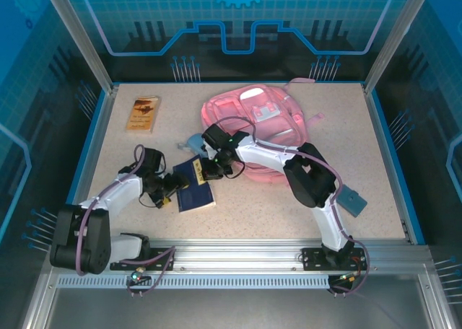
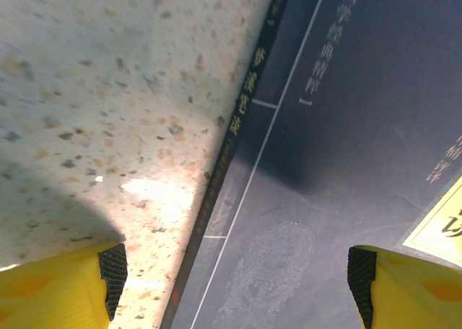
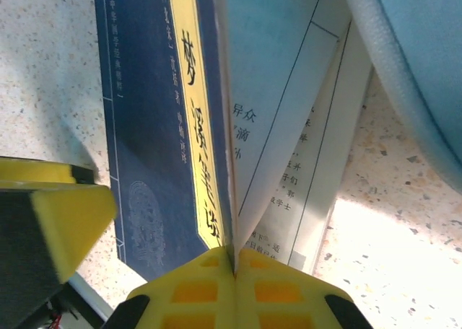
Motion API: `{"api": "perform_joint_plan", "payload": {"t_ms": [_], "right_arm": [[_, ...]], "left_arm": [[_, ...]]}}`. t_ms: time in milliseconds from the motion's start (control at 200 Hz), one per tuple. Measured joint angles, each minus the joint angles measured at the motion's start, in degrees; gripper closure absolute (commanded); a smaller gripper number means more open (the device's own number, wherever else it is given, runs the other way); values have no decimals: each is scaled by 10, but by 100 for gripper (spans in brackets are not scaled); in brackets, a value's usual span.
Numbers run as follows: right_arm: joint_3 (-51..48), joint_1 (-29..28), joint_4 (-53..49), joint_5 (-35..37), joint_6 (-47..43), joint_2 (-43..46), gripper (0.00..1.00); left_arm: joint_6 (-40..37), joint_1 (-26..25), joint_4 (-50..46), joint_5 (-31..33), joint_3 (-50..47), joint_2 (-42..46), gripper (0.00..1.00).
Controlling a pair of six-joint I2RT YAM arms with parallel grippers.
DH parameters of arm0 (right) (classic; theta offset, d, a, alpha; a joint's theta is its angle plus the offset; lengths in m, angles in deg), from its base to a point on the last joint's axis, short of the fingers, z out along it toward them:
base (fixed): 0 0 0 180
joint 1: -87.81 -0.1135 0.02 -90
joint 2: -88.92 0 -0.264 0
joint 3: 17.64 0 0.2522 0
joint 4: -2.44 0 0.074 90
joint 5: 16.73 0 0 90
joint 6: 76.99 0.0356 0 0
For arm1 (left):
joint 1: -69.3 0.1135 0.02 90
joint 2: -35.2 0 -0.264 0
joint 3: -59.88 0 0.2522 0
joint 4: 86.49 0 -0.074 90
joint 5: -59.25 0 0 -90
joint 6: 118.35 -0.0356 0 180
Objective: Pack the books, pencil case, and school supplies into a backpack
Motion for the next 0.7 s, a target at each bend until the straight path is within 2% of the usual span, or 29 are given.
{"api": "perform_joint_plan", "payload": {"t_ms": [240, 440, 560, 700], "right_arm": [[-10, 6, 17, -47, -18, 26, 100], [-15, 8, 19, -85, -45, 87, 100], [-28, 21, 23, -110, -58, 125, 100], [-50, 53, 31, -133, -65, 150, 100]], "left_arm": [[-6, 3, -5, 1, 1, 8, 18], [5, 29, -9, -4, 4, 98, 1], [12, 35, 11, -38, 4, 143, 1], [27, 35, 68, -104, 4, 150, 1]]}}
